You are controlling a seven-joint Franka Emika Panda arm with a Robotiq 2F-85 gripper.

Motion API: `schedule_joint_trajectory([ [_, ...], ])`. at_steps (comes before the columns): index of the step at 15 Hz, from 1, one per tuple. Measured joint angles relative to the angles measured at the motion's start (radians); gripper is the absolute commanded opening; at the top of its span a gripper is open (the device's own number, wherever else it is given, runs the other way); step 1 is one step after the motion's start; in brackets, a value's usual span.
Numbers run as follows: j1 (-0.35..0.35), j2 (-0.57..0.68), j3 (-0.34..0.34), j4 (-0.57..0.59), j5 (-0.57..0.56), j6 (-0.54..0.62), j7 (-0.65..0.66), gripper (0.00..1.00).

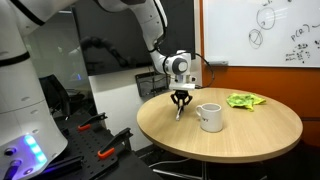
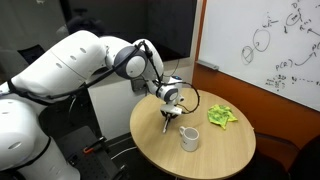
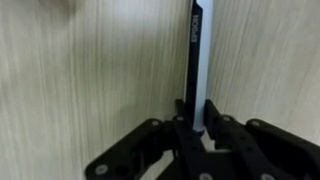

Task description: Put the marker in the mug

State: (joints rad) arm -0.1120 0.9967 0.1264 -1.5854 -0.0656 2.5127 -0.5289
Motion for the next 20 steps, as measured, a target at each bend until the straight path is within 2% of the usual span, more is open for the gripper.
schedule_joint_trajectory([
  [4, -0.069, -0.063, 0.094, -0.044, -0.013, 0.002, -0.206, 0.06],
  [11, -0.223, -0.191, 0.241, -0.2, 0.017, 0.004, -0.639, 0.06],
  [14, -0.293, -0.201, 0.303, -0.234, 0.087, 0.004, -0.859, 0.06],
  [18, -0.39, -0.2, 0.392, -0.252, 0.243, -0.013, -1.167, 0.06],
  [19, -0.413, -0.199, 0.41, -0.252, 0.286, -0.033, -1.242, 0.24],
  [20, -0.433, -0.199, 0.423, -0.25, 0.328, -0.063, -1.313, 0.24],
])
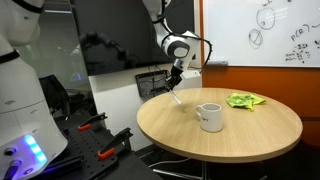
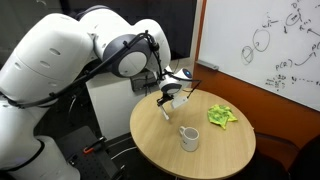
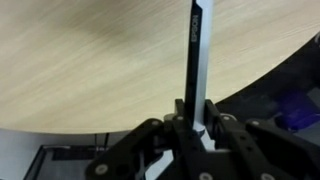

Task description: Put the marker in the mug

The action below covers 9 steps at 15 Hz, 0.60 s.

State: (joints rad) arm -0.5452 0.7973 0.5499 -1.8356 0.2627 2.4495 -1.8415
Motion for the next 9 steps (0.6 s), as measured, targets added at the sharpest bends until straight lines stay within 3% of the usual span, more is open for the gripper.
schedule_joint_trajectory([
  [4, -0.025, 0.001, 0.018, 0.001, 0.037, -0.035, -0.076, 0.24],
  [5, -0.024, 0.001, 0.019, 0.001, 0.037, -0.035, -0.076, 0.06],
  [7, -0.023, 0.003, 0.019, 0.004, 0.062, -0.048, -0.097, 0.06],
  [9, -0.03, 0.013, 0.016, 0.023, 0.142, -0.111, -0.209, 0.06],
])
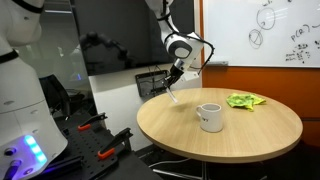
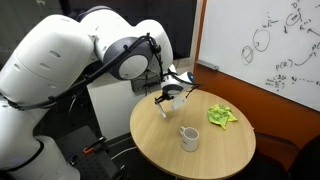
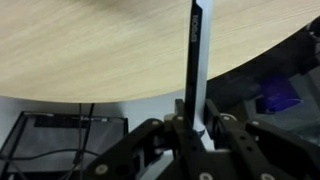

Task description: Put the marker in the mug

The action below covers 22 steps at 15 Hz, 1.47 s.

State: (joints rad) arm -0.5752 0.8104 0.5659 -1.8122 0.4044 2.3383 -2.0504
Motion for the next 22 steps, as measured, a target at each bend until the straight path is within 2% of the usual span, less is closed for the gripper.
schedule_joint_trajectory([
  [2, -0.01, 0.01, -0.023, 0.036, 0.045, -0.097, -0.131, 0.06],
  [5, -0.01, 0.013, -0.101, 0.109, 0.053, -0.282, -0.298, 0.06],
  [9, 0.007, 0.016, -0.218, 0.213, 0.093, -0.442, -0.392, 0.06],
  [14, 0.003, 0.034, -0.319, 0.286, 0.282, -0.472, -0.407, 0.06],
  [22, -0.021, 0.066, -0.421, 0.295, 0.564, -0.483, -0.477, 0.06],
])
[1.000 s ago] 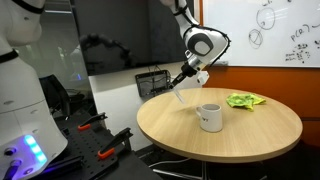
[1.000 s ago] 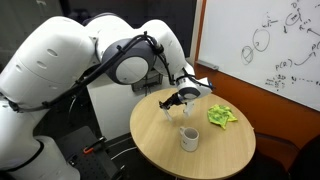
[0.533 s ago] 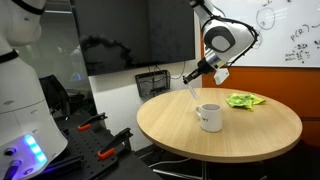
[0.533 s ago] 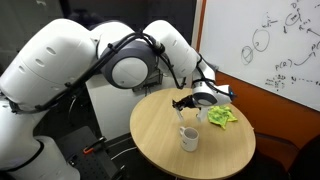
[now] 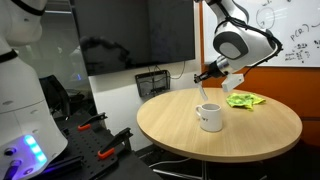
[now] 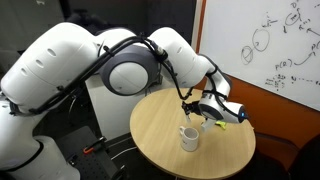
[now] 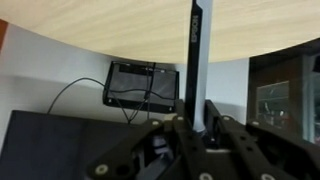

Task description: Put the marker in the mug

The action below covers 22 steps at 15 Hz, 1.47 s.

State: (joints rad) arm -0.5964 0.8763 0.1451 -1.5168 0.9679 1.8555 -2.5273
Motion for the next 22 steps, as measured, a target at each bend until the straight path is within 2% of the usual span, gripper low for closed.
schedule_joint_trajectory([
  [11, -0.001, -0.006, -0.129, -0.03, 0.173, -0.11, -0.061, 0.06],
  [22, 0.008, -0.026, -0.203, -0.085, 0.193, -0.133, -0.06, 0.06],
])
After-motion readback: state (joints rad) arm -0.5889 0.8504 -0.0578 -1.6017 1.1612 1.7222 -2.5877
